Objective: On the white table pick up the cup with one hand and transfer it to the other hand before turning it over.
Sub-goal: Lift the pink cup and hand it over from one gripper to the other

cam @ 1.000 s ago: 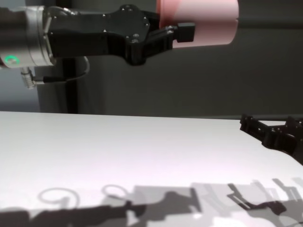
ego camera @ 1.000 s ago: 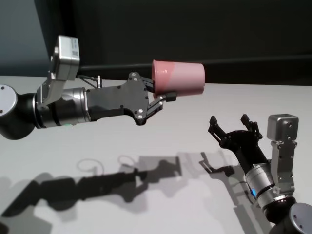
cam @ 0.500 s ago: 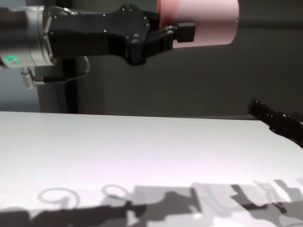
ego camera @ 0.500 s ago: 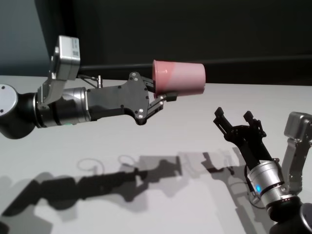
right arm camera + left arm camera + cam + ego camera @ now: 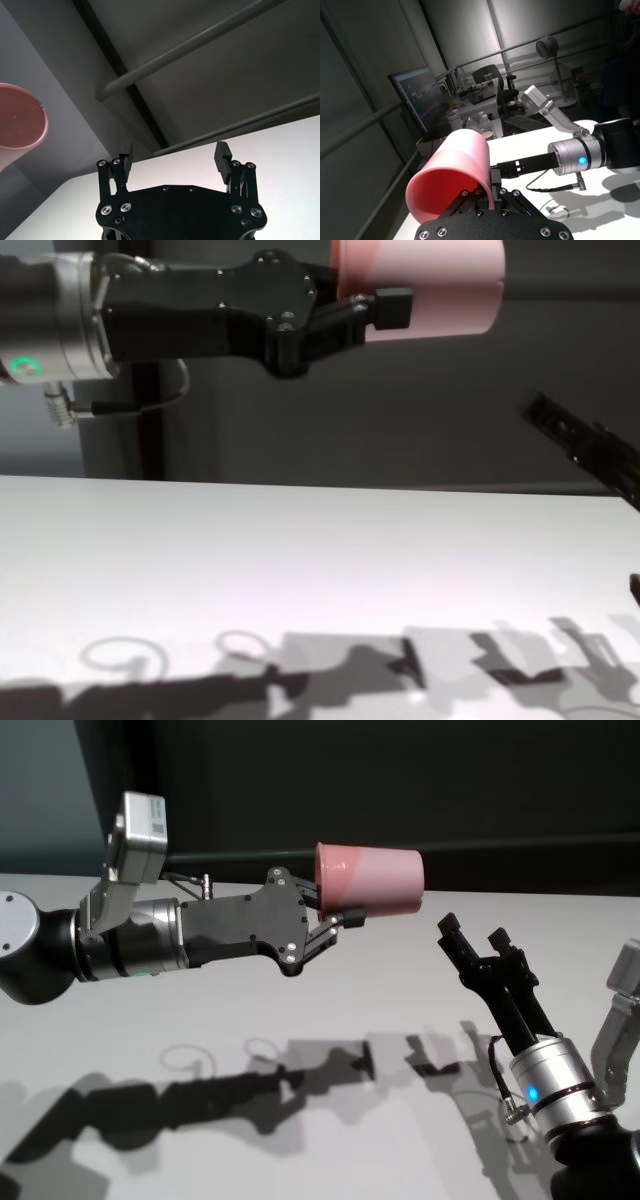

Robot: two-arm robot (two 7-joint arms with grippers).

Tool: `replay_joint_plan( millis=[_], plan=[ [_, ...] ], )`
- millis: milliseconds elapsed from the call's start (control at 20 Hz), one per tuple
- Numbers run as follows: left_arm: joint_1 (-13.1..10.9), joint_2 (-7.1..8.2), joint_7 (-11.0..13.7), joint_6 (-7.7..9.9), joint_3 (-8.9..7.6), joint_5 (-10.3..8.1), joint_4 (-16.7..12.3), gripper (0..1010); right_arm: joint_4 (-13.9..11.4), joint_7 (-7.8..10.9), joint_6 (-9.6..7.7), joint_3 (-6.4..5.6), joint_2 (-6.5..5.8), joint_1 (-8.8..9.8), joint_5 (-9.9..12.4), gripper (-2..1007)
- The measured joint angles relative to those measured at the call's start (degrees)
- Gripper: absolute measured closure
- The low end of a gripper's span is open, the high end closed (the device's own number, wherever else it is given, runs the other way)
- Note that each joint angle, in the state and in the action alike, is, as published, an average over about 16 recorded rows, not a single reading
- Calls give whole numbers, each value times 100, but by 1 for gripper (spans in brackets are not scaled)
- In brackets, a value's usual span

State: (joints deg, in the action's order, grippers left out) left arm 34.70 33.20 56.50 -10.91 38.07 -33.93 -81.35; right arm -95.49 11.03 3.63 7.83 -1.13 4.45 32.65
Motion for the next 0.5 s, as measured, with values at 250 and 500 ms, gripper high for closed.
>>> replay_joint_plan(
  millis=[250, 500],
  plan=[
    [0, 0, 0, 0, 0, 0, 0, 973, 26, 351, -24, -26, 43, -54, 597, 3],
    [0, 0, 0, 0, 0, 0, 0, 973, 73, 648, -60, -41, 72, -107, 1119, 3]
  ],
)
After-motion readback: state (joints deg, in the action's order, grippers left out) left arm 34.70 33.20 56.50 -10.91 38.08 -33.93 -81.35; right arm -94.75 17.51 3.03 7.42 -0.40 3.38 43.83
